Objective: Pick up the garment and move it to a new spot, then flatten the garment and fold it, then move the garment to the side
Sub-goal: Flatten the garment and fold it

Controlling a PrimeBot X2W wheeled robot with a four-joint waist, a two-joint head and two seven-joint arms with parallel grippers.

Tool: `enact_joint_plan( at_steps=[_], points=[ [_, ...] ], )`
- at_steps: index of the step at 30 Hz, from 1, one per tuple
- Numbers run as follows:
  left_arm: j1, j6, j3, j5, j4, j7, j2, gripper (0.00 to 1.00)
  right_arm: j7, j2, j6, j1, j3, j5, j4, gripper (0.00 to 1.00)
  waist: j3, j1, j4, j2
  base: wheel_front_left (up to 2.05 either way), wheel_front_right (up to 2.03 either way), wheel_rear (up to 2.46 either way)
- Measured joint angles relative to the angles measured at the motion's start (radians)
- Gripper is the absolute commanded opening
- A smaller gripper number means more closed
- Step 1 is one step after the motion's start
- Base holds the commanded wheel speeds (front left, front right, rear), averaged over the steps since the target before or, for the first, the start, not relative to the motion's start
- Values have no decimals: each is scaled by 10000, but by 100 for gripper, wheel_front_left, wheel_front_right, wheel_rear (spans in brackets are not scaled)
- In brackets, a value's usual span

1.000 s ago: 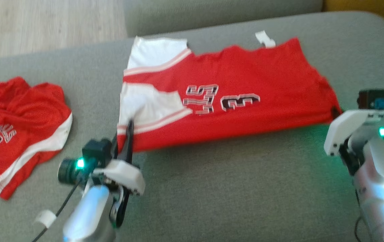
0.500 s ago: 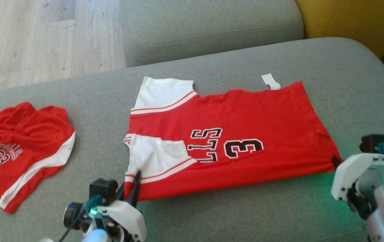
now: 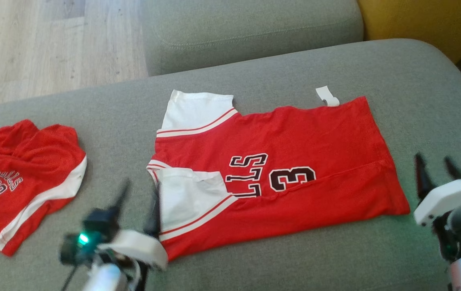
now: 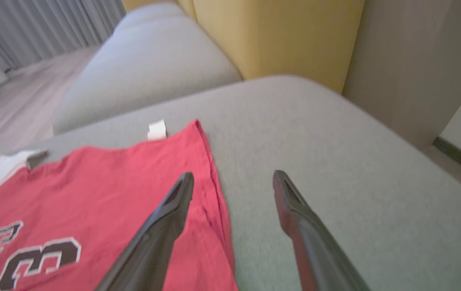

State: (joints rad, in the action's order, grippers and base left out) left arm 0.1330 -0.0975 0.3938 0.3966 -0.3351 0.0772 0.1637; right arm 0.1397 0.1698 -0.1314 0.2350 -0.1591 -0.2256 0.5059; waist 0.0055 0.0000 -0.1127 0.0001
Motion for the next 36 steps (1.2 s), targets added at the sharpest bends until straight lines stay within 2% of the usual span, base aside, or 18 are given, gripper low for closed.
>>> enact_joint_plan(
  at_steps=[3, 5, 8, 11, 15, 17, 18, 24, 30, 36],
  points=[
    [284, -67, -451, 94, 545, 1085, -12, 100, -1101, -15, 0, 1, -44, 244, -527, 100, 107, 0, 8, 0, 0, 0, 0],
    [504, -42, -623, 92, 907, 1448, -19, 100, -1772, -119, 0, 3, -19, 274, -880, 100, 213, 0, -3, 0, 0, 0, 0],
    [800, 213, -798, 92, 1381, 1636, -6, 100, -2587, -232, 0, 14, 94, 410, -1342, 100, 468, 0, -23, 0, 0, 0, 0],
    [1260, 732, -761, 111, 1383, 1643, 67, 100, -3076, -347, 0, 43, 140, 410, -1668, 100, 835, 0, -24, 0, 0, 0, 0],
    [2713, 1319, -662, 107, 617, 838, 500, 100, -3172, -332, 0, 339, 205, 527, -1707, 100, 1413, 1, -20, 0, 0, 0, 0],
    [3747, 1607, -451, 58, 111, 84, 725, 100, -3173, -328, 0, 678, 203, 527, -1705, 100, 1723, 2, -44, 0, 0, 0, 0],
    [3747, 1607, -451, 58, 111, 84, 725, 100, -3173, -328, 0, 678, 203, 527, -1705, 100, 1723, 2, -44, 0, 0, 0, 0],
    [6568, 2217, 445, 182, -1624, -1762, 1011, 100, -3170, -293, 0, 1860, 545, 616, -1622, 100, 2650, 3, -284, -1, 0, 0, 0],
    [8302, 2299, 1896, 1373, -2945, -3522, 1639, 100, -3158, -267, 0, 2936, 832, 570, -1124, 100, 3477, 2, -814, -1, 0, 0, 0],
    [9417, 2299, 3072, 2253, -3795, -4226, 2543, 100, -3296, -182, -2, 3776, 1172, 479, -570, 100, 4161, 1, -1440, -1, 0, 0, 0]
  ],
)
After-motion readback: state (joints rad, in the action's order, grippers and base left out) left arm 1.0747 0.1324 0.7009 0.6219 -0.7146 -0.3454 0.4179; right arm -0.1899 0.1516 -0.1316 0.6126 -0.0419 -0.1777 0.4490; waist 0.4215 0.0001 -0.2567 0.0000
